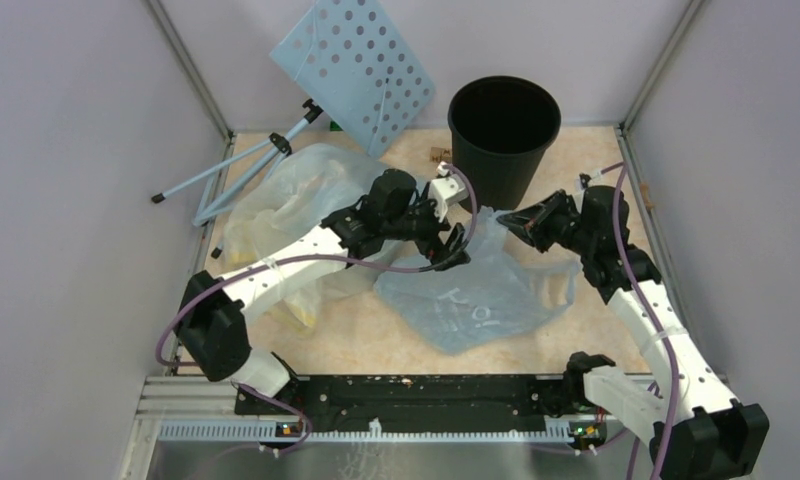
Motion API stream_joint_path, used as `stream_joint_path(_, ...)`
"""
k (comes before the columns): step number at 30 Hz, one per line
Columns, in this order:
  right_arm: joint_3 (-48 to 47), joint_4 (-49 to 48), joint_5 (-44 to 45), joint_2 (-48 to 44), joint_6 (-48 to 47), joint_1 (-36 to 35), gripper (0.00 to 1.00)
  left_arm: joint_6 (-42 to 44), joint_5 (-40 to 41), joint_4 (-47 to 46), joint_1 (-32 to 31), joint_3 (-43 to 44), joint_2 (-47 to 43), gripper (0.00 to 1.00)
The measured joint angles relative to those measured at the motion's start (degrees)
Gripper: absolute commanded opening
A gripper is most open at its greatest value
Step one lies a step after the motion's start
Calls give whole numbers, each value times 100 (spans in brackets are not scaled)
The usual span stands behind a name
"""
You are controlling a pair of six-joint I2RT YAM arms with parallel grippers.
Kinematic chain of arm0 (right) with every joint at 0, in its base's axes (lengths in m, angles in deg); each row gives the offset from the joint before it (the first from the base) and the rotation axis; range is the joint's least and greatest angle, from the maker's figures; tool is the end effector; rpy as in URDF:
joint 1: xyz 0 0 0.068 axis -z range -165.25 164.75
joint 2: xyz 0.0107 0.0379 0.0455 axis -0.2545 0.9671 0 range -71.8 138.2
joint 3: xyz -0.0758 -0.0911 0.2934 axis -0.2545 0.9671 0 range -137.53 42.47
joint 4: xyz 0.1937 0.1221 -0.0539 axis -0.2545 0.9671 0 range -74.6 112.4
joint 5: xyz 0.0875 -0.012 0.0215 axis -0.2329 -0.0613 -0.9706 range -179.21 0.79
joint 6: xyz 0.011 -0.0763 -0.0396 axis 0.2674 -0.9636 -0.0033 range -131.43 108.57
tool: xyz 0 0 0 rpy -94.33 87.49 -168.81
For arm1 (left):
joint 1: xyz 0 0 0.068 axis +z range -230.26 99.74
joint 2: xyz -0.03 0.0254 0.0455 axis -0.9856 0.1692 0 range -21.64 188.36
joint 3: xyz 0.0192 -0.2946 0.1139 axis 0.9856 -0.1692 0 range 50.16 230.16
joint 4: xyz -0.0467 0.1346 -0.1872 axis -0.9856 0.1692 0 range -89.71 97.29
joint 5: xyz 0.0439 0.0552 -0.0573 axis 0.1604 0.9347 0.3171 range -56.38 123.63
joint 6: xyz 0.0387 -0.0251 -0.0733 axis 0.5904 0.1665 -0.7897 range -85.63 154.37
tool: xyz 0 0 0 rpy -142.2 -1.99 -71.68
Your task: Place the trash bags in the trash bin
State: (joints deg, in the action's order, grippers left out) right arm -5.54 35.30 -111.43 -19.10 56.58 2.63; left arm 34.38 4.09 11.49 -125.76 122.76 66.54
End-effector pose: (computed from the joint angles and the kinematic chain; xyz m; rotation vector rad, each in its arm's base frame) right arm 0.1753 0.0672 0.3409 0.7826 2.0642 1.2344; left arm 0.2258 -0.2837 0.3585 1.1261 1.8043 -1.0101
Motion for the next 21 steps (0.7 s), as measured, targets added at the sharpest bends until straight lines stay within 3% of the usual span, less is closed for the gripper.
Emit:
stream_joint_path(3,0,-81,-136,22,-356,-2,0,13,577,155,0,-494,-306,99)
stream_joint_path(5,0,-103,-225,37,-645,-2,8,-94,911,302,0,-688,-343,99)
stream_joint_path(6,0,-103,-251,39,-785,-4,19,-203,1108,391,0,-774,-341,99)
stream_joint_path(8,-9,-50,-229,39,-1239,-4,55,-431,1436,498,0,-960,-348,99)
stream_joint_path(10,-15,42,-144,39,-1482,-7,74,-645,1661,584,2,-1137,-385,99)
stream_joint_path(17,-48,824,546,22,-3392,-11,81,-1246,2035,1121,0,-1506,-1143,98)
stream_joint_path(21,70,962,450,-136,-4210,-11,82,-1690,2177,1414,2,-1519,-1539,88)
